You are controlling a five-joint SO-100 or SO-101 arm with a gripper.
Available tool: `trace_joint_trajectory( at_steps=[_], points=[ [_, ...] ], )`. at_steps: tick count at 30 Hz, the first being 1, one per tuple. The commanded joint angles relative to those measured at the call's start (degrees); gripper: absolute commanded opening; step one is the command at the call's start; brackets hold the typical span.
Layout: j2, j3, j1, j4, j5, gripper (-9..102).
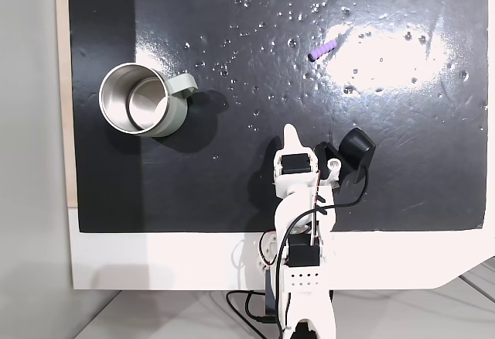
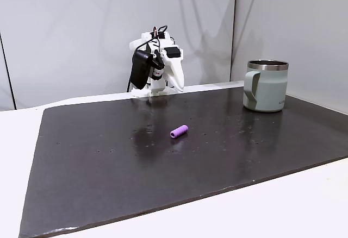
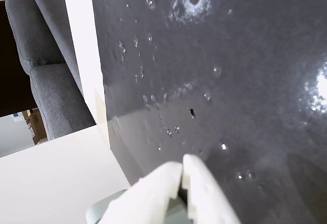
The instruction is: Grasp a pengrip and put it in the cup.
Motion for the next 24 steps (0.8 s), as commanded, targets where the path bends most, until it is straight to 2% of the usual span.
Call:
trace_joint_trajectory(
  at_steps=[1,12,19,24],
  points=[
    [0.7,-0.2,-4.8,-0.3,-1.9,0],
    [0.7,-1.8,-3.8,1.8,-1.8,0],
    [-0.3,-14.8,1.7,8.2,-5.8,0],
    [-11.4,-26.1,6.8,8.8,-7.0,0]
  ],
)
